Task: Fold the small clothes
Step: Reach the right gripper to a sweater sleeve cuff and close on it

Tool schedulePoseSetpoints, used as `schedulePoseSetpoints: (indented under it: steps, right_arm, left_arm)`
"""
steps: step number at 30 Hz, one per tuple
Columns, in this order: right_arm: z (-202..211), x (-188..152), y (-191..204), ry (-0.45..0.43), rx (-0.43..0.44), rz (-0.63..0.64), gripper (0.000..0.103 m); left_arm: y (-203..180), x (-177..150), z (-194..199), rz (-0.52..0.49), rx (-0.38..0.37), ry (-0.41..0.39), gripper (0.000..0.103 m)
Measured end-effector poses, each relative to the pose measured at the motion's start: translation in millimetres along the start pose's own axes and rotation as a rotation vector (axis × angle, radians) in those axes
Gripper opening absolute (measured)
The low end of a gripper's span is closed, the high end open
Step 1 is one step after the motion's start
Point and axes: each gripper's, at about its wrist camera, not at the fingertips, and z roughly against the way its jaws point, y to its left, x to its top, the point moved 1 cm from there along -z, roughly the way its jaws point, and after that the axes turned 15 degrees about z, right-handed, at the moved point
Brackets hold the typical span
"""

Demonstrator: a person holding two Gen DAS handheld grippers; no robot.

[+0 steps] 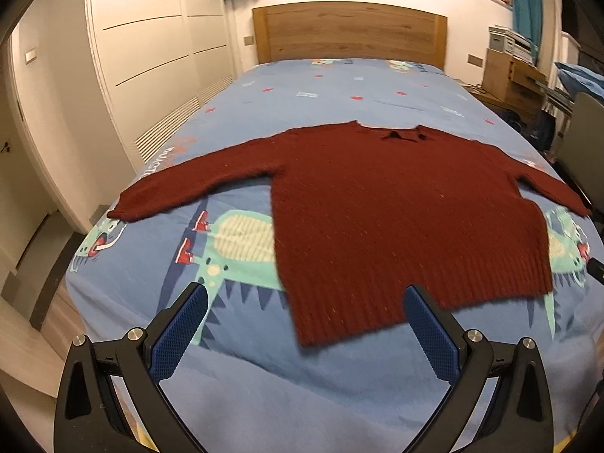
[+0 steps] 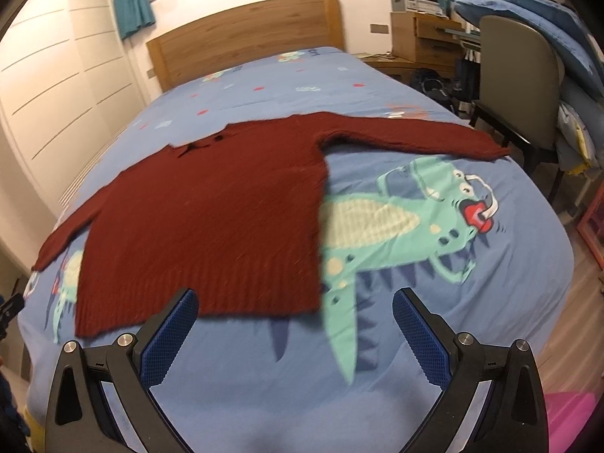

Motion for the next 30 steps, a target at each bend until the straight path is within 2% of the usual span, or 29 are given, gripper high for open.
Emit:
schedulePoseSetpoints:
  steps: [7, 13, 17, 22, 30]
  right_arm:
    - [-33, 25, -51, 0.005, -0.043, -0.049, 0.103]
    - [-69, 41, -107, 0.022, -0.078, -0.144, 0.103]
    - [-94, 49, -152, 0.037, -0.091, -0.252, 0.103]
    - [-118, 54, -195, 0.05, -0.123, -0.327, 0.102]
    - [-159, 59, -263, 0.071, -0.097, -0.474, 0.098]
  left_arm:
    - [-3, 26, -17, 0.055, 0.021, 0.013, 0.102]
    - [-10, 40, -34, 0.072, 0.047, 0.022, 0.102]
    - [-13, 44, -45, 0.082, 0.053, 0.045, 0.102]
    - [-17, 43, -55, 0.086, 0.056, 0.066, 0.102]
    - [-21, 38, -70, 0.085, 0.072, 0.115, 0.102]
